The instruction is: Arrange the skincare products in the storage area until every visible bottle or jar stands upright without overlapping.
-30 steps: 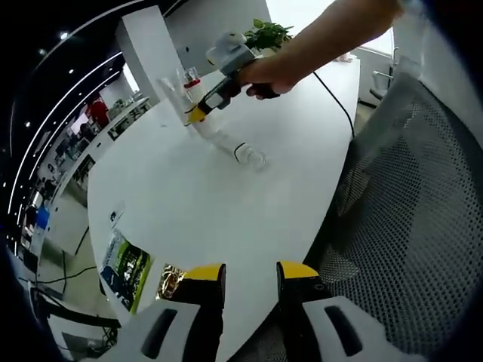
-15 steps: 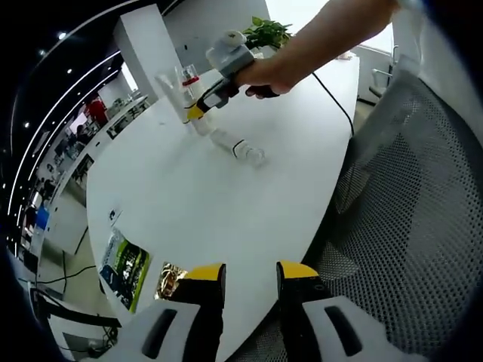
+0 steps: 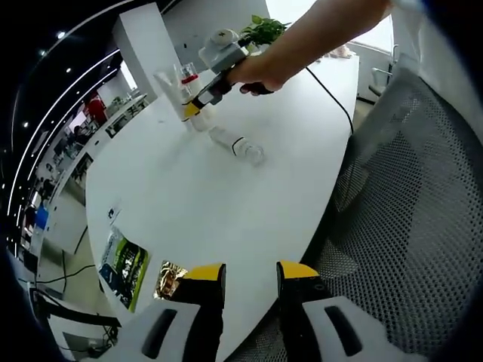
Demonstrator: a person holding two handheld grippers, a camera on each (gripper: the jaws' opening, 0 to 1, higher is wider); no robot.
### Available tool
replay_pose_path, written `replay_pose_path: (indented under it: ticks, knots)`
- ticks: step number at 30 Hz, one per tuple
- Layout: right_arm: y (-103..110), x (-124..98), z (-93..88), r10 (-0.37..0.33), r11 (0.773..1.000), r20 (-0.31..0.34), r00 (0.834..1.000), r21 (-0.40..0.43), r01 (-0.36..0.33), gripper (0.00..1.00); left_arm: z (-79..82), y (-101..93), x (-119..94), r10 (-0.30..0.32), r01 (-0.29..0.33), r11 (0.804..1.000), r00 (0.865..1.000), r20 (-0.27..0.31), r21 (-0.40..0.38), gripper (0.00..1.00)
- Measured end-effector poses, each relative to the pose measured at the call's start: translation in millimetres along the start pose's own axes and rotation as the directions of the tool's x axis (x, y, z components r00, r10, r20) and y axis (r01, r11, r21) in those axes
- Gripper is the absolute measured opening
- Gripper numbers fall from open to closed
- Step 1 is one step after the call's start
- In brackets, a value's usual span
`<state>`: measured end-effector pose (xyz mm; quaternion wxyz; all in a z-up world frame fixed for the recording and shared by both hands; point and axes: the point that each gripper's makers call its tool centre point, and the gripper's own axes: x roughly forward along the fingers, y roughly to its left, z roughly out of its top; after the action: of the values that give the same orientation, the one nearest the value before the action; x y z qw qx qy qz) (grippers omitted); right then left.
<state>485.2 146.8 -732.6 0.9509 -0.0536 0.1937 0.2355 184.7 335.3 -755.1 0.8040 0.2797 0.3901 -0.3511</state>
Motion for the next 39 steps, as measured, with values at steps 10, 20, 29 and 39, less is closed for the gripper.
replay_pose_path:
  ticks: [10,20,29,39]
  knots:
    - [0,3,0.4,-0.004,1.0,-0.006,1.0,0.009,0.004,0.22,-0.5,-0.6,0,-0.001,0.001,1.0,1.0,-0.002,0.001,0.28]
    - [2,4,1.2,0.024,0.999,-0.019,1.0,0.036,-0.023,0.22,0.0,0.1,0,0.002,-0.002,1.0,1.0,0.0,0.006,0.28]
    - [5,-1,-5.5,0.027,0.997,-0.053,0.998,0.067,-0.023,0.28,0.8,1.5,-1,0.009,-0.01,1.0,1.0,0.007,0.011,0.28]
    - [3,-11,-7.1,0.013,0.999,-0.069,0.997,0.053,-0.01,0.23,2.3,1.2,-2,0.011,-0.011,1.0,1.0,0.012,0.025,0.28]
